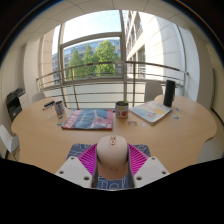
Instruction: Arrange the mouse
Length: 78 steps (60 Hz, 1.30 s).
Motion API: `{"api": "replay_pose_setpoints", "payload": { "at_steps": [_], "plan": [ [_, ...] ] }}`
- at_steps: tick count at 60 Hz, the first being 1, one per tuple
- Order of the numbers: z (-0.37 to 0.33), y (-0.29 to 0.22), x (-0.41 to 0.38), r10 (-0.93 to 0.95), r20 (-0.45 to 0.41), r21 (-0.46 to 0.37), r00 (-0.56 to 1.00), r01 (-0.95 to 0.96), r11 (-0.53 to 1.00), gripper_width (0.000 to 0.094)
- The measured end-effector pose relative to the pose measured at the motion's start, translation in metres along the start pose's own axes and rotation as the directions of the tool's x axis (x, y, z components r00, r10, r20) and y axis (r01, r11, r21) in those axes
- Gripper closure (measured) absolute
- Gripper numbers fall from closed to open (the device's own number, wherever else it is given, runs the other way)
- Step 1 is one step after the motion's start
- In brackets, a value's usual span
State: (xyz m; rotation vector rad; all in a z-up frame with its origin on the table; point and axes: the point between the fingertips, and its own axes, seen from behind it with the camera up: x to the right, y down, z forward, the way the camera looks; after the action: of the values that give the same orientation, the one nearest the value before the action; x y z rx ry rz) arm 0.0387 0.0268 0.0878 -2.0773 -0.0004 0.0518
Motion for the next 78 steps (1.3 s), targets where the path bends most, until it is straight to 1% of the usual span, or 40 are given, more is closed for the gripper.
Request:
{"api": "replay_pose_setpoints", "payload": {
  "at_steps": [3, 6, 8, 16, 18, 20, 22, 24, 25, 27, 30, 38, 46, 61, 71, 78],
  "plan": [
    [0.011, 0.028, -0.006, -0.01, 0.001, -0.051, 1.0, 0.01, 0.999, 0.0527],
    [0.017, 0.05, -0.01, -0.015, 0.005, -0.082, 1.0, 0.015, 0.997, 0.0522],
    [0.024, 0.067, -0.015, -0.015, 0.006, -0.097, 1.0, 0.016, 0.995, 0.0496],
    [0.027, 0.094, -0.02, -0.021, 0.01, -0.152, 1.0, 0.022, 0.988, 0.0413],
    [0.024, 0.095, -0.019, -0.024, 0.007, -0.158, 1.0, 0.025, 0.987, 0.0377],
    [0.019, 0.091, -0.018, -0.027, 0.0, -0.151, 1.0, 0.026, 0.988, 0.0318],
    [0.013, 0.088, -0.02, -0.032, -0.002, -0.145, 0.999, 0.031, 0.989, 0.0224],
    [0.005, 0.082, -0.02, -0.037, -0.004, -0.141, 0.999, 0.036, 0.989, 0.0098],
    [0.0, 0.079, -0.021, -0.039, -0.004, -0.138, 0.999, 0.039, 0.99, 0.0079],
    [-0.011, 0.071, -0.021, -0.043, -0.017, -0.129, 0.999, 0.04, 0.991, 0.0108],
    [-0.031, 0.057, -0.023, -0.047, -0.034, -0.103, 0.998, 0.043, 0.994, 0.0084],
    [-0.097, 0.027, -0.039, -0.058, -0.041, -0.066, 0.997, 0.055, 0.996, 0.0088],
    [-0.163, 0.016, -0.055, -0.06, -0.051, -0.04, 0.997, 0.058, 0.998, 0.0083],
    [-0.267, 0.034, -0.078, -0.074, -0.068, -0.011, 0.995, 0.074, 0.997, 0.0088],
    [-0.307, 0.049, -0.087, -0.067, -0.077, -0.018, 0.995, 0.066, 0.998, 0.0086],
    [-0.318, 0.055, -0.093, -0.064, -0.067, -0.018, 0.996, 0.062, 0.998, 0.0086]
  ]
}}
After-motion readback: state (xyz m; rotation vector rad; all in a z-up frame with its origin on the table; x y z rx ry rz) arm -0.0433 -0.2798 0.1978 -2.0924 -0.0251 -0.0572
